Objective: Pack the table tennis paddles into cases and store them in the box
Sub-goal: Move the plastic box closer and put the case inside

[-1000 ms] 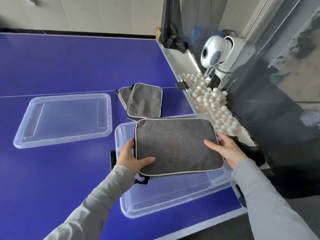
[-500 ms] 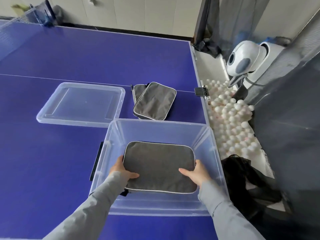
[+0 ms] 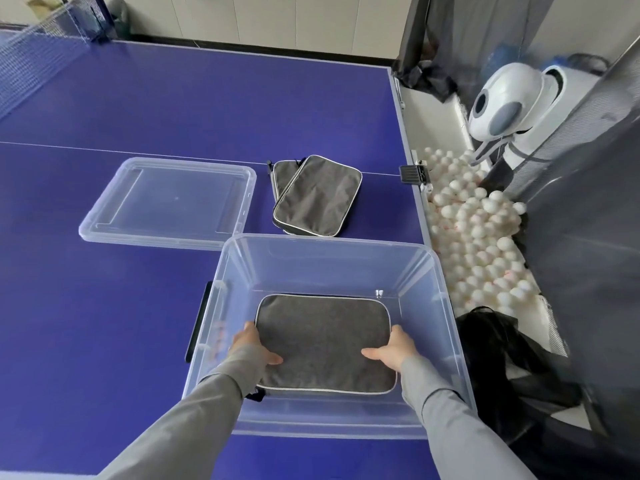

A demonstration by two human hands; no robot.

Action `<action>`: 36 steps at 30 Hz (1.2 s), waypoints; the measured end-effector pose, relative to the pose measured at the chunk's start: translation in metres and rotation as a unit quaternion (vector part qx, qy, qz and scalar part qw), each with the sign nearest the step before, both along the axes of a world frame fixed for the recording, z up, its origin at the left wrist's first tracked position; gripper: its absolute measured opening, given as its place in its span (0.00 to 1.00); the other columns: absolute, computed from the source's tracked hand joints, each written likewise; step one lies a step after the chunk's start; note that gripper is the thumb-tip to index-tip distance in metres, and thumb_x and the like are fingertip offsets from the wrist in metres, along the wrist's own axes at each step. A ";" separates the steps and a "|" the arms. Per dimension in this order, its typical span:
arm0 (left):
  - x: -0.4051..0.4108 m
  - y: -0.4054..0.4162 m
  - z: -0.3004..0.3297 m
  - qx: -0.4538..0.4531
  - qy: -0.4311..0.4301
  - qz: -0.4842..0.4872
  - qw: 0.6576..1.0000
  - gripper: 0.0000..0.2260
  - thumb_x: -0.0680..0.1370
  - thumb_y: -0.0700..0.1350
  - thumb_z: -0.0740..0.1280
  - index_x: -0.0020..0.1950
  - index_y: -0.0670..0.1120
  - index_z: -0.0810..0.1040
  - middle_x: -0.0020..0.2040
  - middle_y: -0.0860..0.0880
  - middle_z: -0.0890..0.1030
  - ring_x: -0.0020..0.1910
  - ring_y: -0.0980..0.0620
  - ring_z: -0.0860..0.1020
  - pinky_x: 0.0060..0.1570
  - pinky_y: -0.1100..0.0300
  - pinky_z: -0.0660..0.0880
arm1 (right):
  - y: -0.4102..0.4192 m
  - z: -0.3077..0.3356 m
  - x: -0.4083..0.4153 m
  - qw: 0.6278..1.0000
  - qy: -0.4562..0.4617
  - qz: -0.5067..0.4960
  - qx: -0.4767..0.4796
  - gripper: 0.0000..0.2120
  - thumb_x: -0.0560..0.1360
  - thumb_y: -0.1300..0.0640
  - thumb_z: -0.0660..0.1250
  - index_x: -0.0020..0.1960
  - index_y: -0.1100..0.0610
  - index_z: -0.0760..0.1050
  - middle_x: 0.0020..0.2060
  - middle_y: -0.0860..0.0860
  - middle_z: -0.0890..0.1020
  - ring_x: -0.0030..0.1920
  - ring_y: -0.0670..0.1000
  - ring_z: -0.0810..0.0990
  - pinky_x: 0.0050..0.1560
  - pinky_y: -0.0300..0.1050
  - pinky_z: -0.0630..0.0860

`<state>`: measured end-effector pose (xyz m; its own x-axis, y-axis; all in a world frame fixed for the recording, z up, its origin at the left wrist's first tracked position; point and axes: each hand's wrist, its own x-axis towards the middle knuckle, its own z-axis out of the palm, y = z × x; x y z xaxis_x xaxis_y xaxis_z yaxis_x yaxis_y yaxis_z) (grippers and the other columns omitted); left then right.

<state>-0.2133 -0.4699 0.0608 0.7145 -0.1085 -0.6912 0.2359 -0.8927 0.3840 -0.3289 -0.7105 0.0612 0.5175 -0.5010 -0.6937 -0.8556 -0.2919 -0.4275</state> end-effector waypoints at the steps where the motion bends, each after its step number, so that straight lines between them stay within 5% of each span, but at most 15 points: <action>1: 0.000 -0.001 0.000 0.009 0.002 -0.006 1.000 0.36 0.65 0.45 0.78 0.66 0.41 0.64 0.64 0.40 0.71 0.64 0.41 0.72 0.61 0.51 0.71 | 0.000 0.000 0.000 1.000 0.001 0.002 -0.005 0.33 0.66 0.54 0.77 0.64 0.64 0.65 0.64 0.58 0.72 0.64 0.57 0.73 0.64 0.48 0.70; 11: -0.004 -0.003 0.000 0.043 -0.023 -0.056 0.997 0.37 0.67 0.49 0.76 0.69 0.40 0.61 0.67 0.42 0.69 0.67 0.43 0.69 0.65 0.52 0.67 | 0.001 0.001 -0.003 1.000 -0.009 0.012 -0.024 0.34 0.68 0.52 0.76 0.65 0.63 0.63 0.65 0.59 0.71 0.66 0.59 0.71 0.66 0.51 0.68; 16: -0.015 -0.003 0.009 0.045 -0.105 -0.128 0.985 0.44 0.71 0.56 0.71 0.76 0.42 0.49 0.72 0.46 0.60 0.71 0.45 0.61 0.67 0.51 0.65 | 0.005 0.016 -0.004 0.993 -0.064 0.041 -0.090 0.42 0.70 0.50 0.73 0.75 0.61 0.54 0.71 0.58 0.63 0.72 0.56 0.63 0.69 0.45 0.61; 25: -0.005 -0.024 0.059 0.039 -0.231 -0.208 0.949 0.39 0.76 0.65 0.57 0.78 0.46 0.46 0.78 0.50 0.48 0.77 0.51 0.47 0.74 0.53 0.50 | 0.008 0.065 0.014 0.960 -0.191 0.116 -0.170 0.31 0.77 0.49 0.64 0.74 0.59 0.57 0.70 0.55 0.64 0.73 0.53 0.61 0.69 0.44 0.58; 36: 0.012 0.046 0.122 0.034 -0.386 -0.096 0.917 0.35 0.77 0.64 0.54 0.78 0.48 0.49 0.78 0.50 0.51 0.77 0.50 0.48 0.75 0.53 0.49 | 0.081 0.111 0.093 0.881 -0.316 0.298 -0.186 0.29 0.78 0.50 0.62 0.74 0.60 0.57 0.72 0.54 0.64 0.73 0.54 0.59 0.72 0.47 0.57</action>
<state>-0.2012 -0.4242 0.1825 0.9659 -0.2587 0.0035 -0.2469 -0.9175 0.3118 -0.2362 -0.6292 0.1718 0.9897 -0.1417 -0.0181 -0.1287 -0.8292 -0.5439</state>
